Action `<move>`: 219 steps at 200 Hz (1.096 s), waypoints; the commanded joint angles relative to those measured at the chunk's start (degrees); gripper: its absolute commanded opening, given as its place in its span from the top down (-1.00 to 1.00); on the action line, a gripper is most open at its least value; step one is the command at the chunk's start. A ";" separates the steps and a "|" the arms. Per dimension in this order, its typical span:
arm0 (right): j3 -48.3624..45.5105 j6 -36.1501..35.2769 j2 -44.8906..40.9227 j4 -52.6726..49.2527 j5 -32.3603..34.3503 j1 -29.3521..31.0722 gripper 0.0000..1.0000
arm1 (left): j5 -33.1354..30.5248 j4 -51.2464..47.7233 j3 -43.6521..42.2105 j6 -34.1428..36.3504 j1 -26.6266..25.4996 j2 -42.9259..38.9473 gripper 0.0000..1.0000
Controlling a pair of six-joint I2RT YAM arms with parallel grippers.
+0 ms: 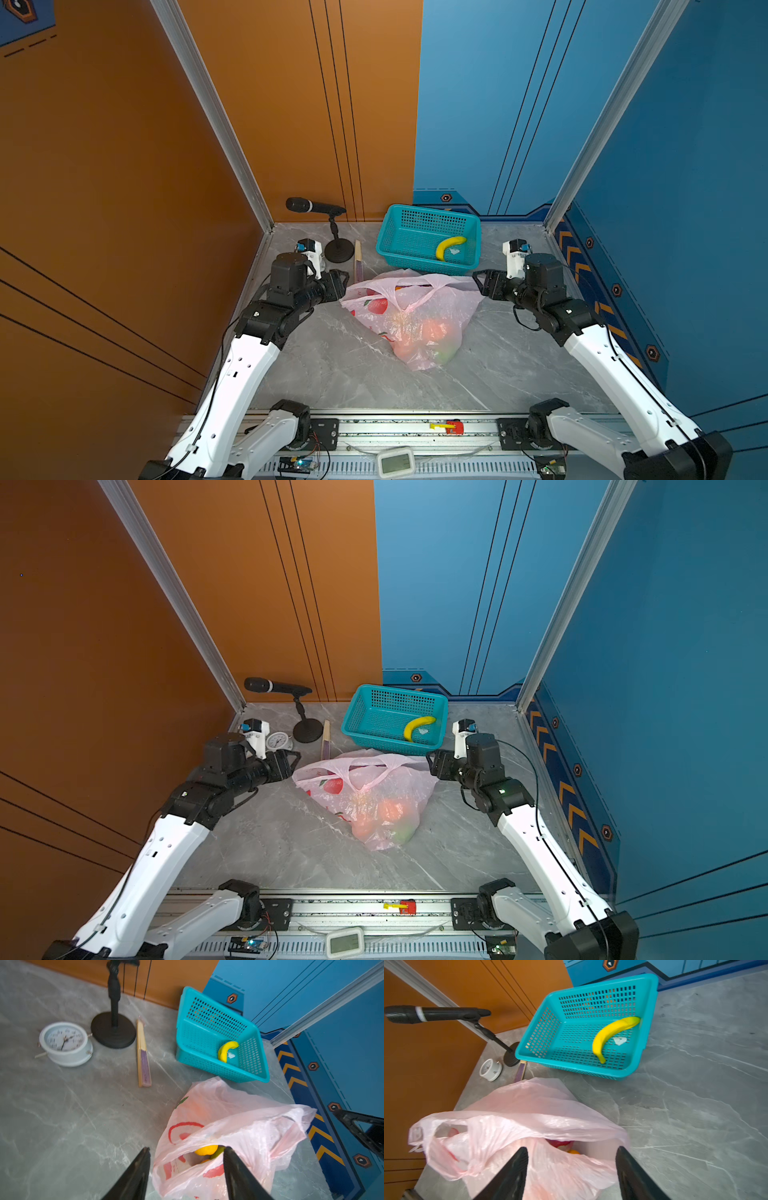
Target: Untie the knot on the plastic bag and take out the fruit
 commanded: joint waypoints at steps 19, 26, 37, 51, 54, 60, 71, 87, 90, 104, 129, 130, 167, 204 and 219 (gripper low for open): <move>3.61 -3.19 1.04 -1.26 -5.94 4.50 -0.45 | 4.79 4.39 9.21 6.27 -4.59 8.37 -0.20; 4.30 -3.94 1.80 -2.38 -6.54 5.11 -0.46 | 5.18 4.33 10.69 7.23 -5.64 10.15 -0.20; 5.38 -4.76 3.09 -4.26 -7.83 5.81 -0.47 | 6.94 4.36 12.74 8.81 -6.78 12.87 -0.23; 6.64 -5.59 4.53 -6.37 -9.23 6.85 -0.50 | 10.72 4.36 14.86 11.31 -7.63 16.47 -0.28; 6.75 -5.77 4.70 -6.64 -9.30 6.93 -0.50 | 11.58 4.22 15.25 12.07 -7.74 17.14 -0.28; 7.17 -5.99 5.12 -7.33 -9.35 7.48 -0.50 | 12.83 3.44 16.29 13.38 -7.91 18.49 -0.30; 7.57 -6.24 5.72 -8.11 -9.06 8.37 -0.51 | 14.27 1.10 18.12 16.24 -8.21 20.78 -0.32; 7.54 -6.20 5.89 -8.26 -8.35 9.35 -0.52 | 16.27 -2.27 20.02 20.28 -8.32 23.43 -0.32; 7.47 -6.19 5.92 -8.18 -8.27 9.48 -0.52 | 16.60 -2.71 20.15 20.75 -8.32 23.79 -0.32; 7.23 -6.37 6.09 -8.00 -8.08 10.02 -0.53 | 18.67 -4.13 20.50 23.07 -8.50 25.32 -0.32; 7.08 -6.65 6.32 -7.31 -8.18 10.38 -0.55 | 23.53 -4.72 20.05 25.23 -8.72 27.83 -0.34; 7.07 -6.65 6.39 -7.30 -8.15 10.38 -0.55 | 23.74 -4.77 20.05 25.23 -8.70 27.98 -0.34; 7.83 -6.67 7.66 -7.14 -7.97 10.65 -0.57 | 27.87 -7.80 20.34 28.26 -9.09 32.41 -0.34; 8.96 -6.99 9.41 -7.42 -7.64 10.82 -0.58 | 26.10 -8.04 20.93 28.71 -9.73 34.97 -0.17; 9.59 -7.27 10.12 -7.50 -7.11 11.07 -0.57 | 25.52 -6.83 21.06 27.74 -9.74 35.39 0.23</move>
